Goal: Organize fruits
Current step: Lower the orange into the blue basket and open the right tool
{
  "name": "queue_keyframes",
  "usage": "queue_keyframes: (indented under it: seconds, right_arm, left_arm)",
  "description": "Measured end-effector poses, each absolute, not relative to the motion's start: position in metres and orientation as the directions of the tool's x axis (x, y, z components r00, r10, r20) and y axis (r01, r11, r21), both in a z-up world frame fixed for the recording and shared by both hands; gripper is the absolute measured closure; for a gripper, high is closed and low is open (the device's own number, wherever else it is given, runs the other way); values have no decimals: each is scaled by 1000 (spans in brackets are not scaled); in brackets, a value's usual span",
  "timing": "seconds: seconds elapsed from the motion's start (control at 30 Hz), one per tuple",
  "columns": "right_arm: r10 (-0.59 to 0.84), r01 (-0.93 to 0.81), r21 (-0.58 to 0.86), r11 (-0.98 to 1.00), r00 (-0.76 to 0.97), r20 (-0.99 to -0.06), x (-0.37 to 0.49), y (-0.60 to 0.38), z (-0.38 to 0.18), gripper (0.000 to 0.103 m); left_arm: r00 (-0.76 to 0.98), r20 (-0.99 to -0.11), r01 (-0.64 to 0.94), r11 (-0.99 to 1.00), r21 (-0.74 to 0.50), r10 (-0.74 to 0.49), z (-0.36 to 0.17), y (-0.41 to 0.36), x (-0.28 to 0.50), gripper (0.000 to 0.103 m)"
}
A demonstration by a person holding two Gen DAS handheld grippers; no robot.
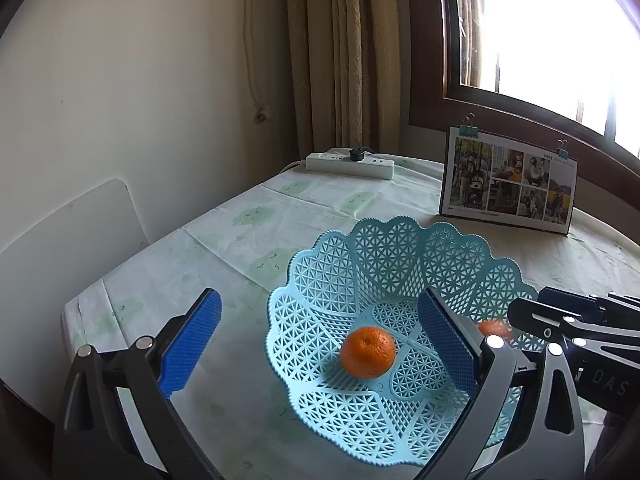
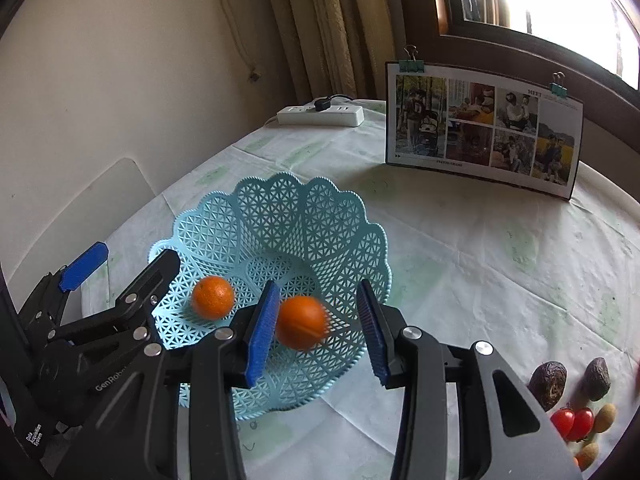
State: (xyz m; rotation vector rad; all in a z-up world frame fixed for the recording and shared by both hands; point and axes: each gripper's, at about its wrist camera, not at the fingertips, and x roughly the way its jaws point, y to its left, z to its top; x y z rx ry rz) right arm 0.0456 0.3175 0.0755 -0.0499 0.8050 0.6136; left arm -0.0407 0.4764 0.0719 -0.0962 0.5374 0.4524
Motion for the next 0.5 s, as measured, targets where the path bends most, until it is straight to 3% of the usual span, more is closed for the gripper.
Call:
queue_keyframes:
  seconds: [0.5]
  right_arm:
    - [443,-484,135,865,607,-660,41,299,84,48]
  left_arm:
    - [766,-519,-417,908,49,380,77,459,-38,3]
